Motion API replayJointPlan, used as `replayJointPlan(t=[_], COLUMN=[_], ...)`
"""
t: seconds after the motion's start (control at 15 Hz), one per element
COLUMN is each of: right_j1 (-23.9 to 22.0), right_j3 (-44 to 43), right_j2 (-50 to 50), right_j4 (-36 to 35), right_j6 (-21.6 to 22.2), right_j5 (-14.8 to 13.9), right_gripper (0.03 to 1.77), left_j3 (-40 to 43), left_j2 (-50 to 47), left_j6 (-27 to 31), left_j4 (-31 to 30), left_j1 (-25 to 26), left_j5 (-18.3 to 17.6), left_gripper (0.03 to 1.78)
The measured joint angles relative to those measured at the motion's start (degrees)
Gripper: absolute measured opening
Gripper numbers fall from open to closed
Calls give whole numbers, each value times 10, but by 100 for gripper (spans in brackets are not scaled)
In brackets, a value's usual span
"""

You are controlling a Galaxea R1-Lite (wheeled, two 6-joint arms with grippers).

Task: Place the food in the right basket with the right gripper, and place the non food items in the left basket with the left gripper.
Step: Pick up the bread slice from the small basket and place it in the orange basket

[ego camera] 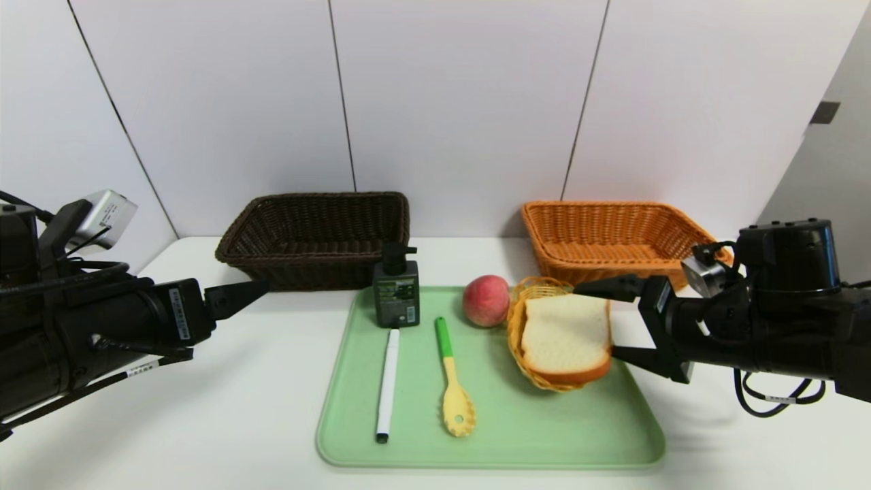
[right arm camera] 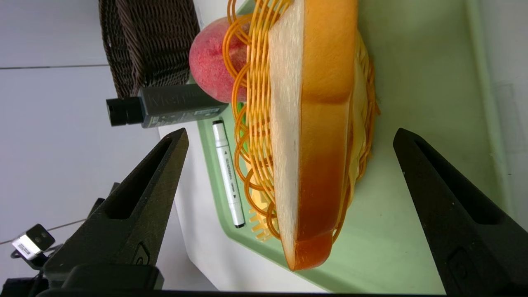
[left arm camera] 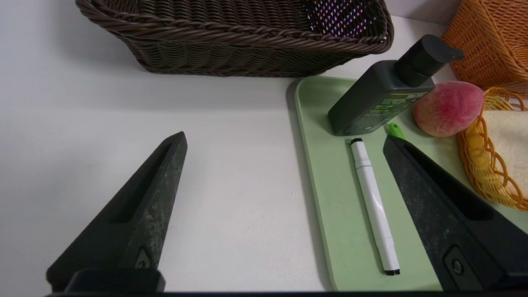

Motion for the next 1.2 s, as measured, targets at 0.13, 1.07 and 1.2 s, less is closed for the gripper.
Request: replayJointPlan(t=[0.13, 1.07, 1.2], right_j1=[0, -2, -4], right_j3=[-2, 1, 2], right_j2=[4, 8, -6], right_j4=[1, 3, 8], right_j6=[0, -1, 1], right_j5=[-1, -1, 0], right_gripper=[163, 9, 9], left_j3=[0, -2, -2], left_j2=[1, 8, 8], left_j6=[0, -9, -9], left_j4=[0, -1, -1], left_j1=[0, 1, 1], left_j5=[0, 1, 1], left_gripper=[169, 169, 169])
